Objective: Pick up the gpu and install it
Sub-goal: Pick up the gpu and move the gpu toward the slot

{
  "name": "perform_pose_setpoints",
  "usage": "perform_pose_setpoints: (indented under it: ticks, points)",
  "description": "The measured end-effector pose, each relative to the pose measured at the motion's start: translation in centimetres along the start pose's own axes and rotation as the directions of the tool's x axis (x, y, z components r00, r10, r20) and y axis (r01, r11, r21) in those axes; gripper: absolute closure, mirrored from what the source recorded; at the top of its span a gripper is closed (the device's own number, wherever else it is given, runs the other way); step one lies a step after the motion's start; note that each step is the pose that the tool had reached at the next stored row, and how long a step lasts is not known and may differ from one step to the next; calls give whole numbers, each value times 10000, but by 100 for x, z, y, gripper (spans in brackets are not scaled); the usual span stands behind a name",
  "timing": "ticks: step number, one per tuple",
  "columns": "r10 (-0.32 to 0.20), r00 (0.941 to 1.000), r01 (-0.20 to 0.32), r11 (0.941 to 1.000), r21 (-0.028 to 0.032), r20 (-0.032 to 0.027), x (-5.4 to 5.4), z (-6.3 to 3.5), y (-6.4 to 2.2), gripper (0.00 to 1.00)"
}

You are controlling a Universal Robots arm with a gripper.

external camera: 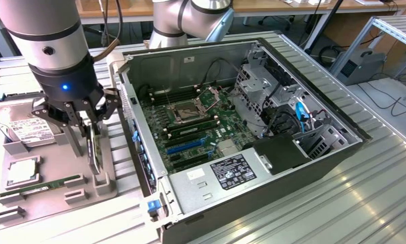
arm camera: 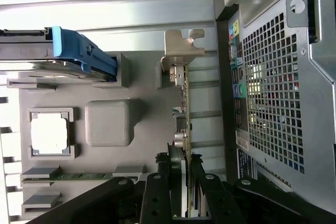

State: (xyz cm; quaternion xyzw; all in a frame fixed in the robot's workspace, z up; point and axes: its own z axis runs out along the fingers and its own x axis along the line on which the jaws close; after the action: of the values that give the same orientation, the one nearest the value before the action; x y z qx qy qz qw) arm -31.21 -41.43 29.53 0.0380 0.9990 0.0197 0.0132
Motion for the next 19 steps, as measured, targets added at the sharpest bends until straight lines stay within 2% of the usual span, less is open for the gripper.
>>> perform_pose_setpoints:
  ticks: [19]
  points:
    - [0, 10000, 0, 10000, 0, 0, -3, -107, 4, 73]
